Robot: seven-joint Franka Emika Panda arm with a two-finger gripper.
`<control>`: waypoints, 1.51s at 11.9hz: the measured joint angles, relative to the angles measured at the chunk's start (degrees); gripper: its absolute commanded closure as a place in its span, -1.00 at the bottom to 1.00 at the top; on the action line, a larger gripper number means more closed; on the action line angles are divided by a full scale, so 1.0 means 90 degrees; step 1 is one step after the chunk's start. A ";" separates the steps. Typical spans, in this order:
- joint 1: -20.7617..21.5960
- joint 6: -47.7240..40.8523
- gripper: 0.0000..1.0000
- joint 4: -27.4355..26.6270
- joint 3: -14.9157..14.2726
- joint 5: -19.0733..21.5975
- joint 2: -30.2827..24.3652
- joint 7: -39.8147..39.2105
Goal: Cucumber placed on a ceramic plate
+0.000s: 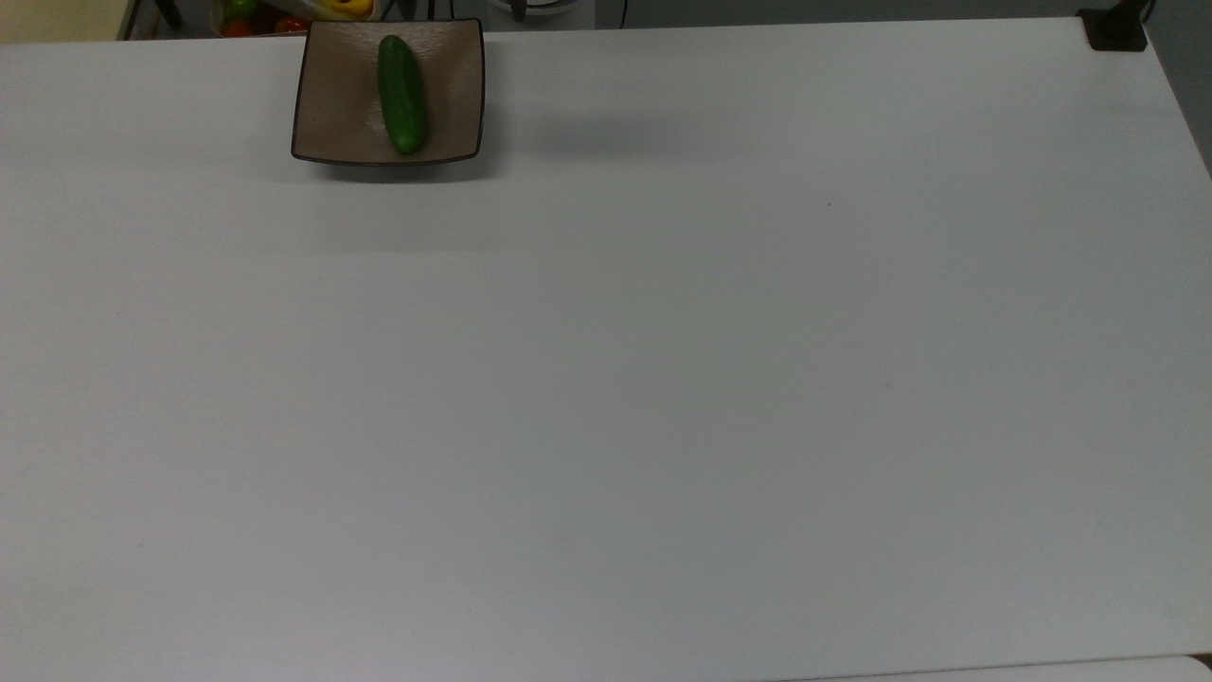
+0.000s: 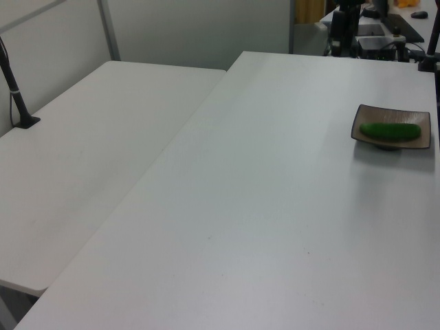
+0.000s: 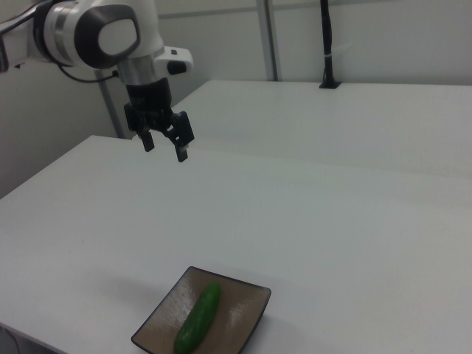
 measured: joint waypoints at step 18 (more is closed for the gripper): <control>0.0141 0.0921 -1.00 0.0110 0.0349 -0.0223 0.0644 0.0585</control>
